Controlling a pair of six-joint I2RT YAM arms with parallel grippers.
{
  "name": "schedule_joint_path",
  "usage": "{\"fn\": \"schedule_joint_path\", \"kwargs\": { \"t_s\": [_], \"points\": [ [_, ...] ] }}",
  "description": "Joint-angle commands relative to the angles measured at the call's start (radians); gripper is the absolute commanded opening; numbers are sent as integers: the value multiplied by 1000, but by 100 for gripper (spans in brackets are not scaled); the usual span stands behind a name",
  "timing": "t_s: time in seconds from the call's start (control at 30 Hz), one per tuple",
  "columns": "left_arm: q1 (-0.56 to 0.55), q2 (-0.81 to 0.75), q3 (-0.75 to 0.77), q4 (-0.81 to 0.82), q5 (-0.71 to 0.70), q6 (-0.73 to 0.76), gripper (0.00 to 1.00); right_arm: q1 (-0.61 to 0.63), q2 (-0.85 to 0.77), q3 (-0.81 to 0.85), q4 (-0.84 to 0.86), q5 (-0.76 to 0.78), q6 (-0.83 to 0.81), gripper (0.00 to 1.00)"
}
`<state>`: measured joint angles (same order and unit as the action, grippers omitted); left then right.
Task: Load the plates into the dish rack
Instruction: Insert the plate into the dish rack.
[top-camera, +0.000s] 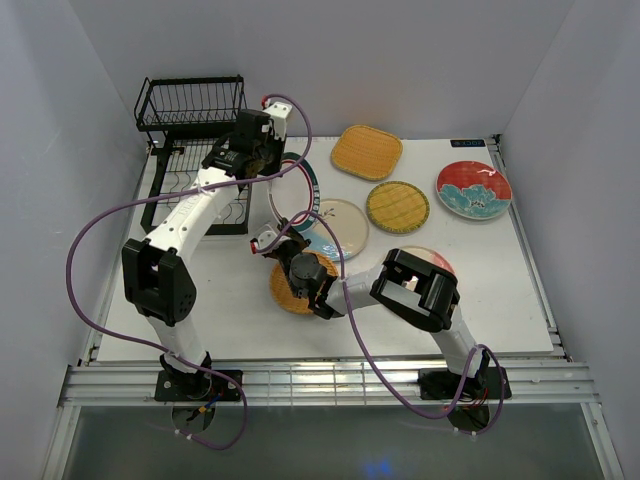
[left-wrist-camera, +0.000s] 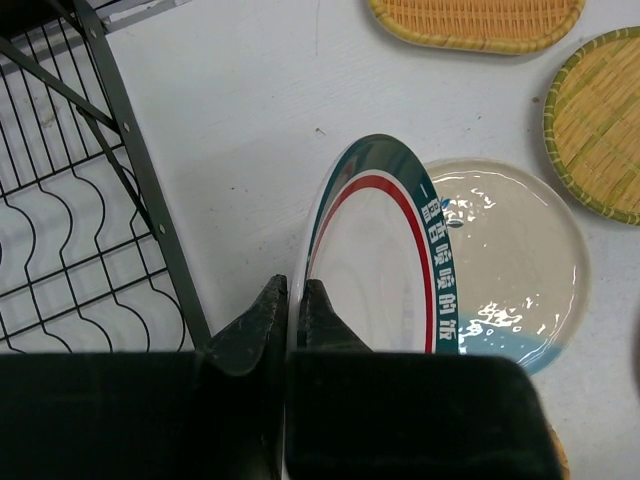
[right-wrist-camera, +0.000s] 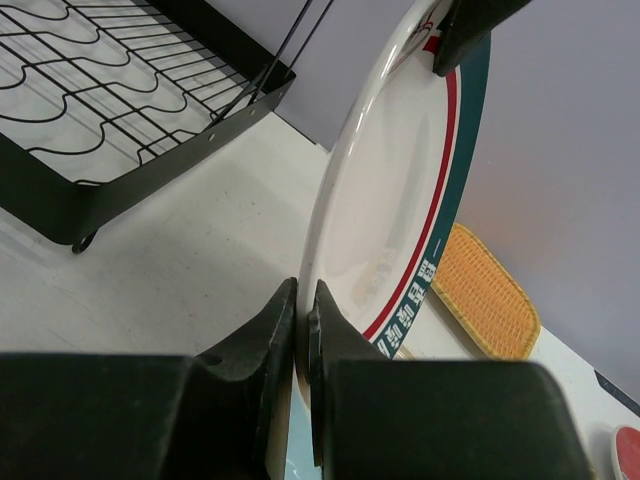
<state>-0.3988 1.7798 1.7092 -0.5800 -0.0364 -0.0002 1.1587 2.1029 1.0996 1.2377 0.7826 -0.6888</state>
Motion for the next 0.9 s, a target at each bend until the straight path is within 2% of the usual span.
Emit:
{"fn": "schedule_joint_path", "kwargs": {
  "t_s": [0.0, 0.03, 0.17, 0.2, 0.27, 0.57, 0.8, 0.87],
  "points": [
    [-5, -42, 6, -3, 20, -4, 4, 6, -14, 23, 537, -8, -26, 8],
    [-5, -40, 6, -3, 18, -4, 1, 4, -14, 23, 537, -9, -26, 8],
    [-5, -39, 9, -3, 20, -4, 0, 4, -12, 23, 537, -8, -26, 9],
    [-5, -39, 7, -3, 18, -4, 0, 4, -12, 22, 537, -8, -26, 12],
    [-5, -40, 7, -3, 18, -6, 0, 6, -11, 22, 537, -9, -26, 23],
    [-5, -36, 20, -1, 4, -7, 0, 12, -7, 19, 537, -16, -28, 38],
    [-6, -33, 43, -4, -8, -6, 0, 51, -7, -12, 585, -22, -70, 73],
    [-6, -31, 52, -4, -11, -4, 0, 62, -7, -18, 614, -10, -97, 77]
  ]
}}
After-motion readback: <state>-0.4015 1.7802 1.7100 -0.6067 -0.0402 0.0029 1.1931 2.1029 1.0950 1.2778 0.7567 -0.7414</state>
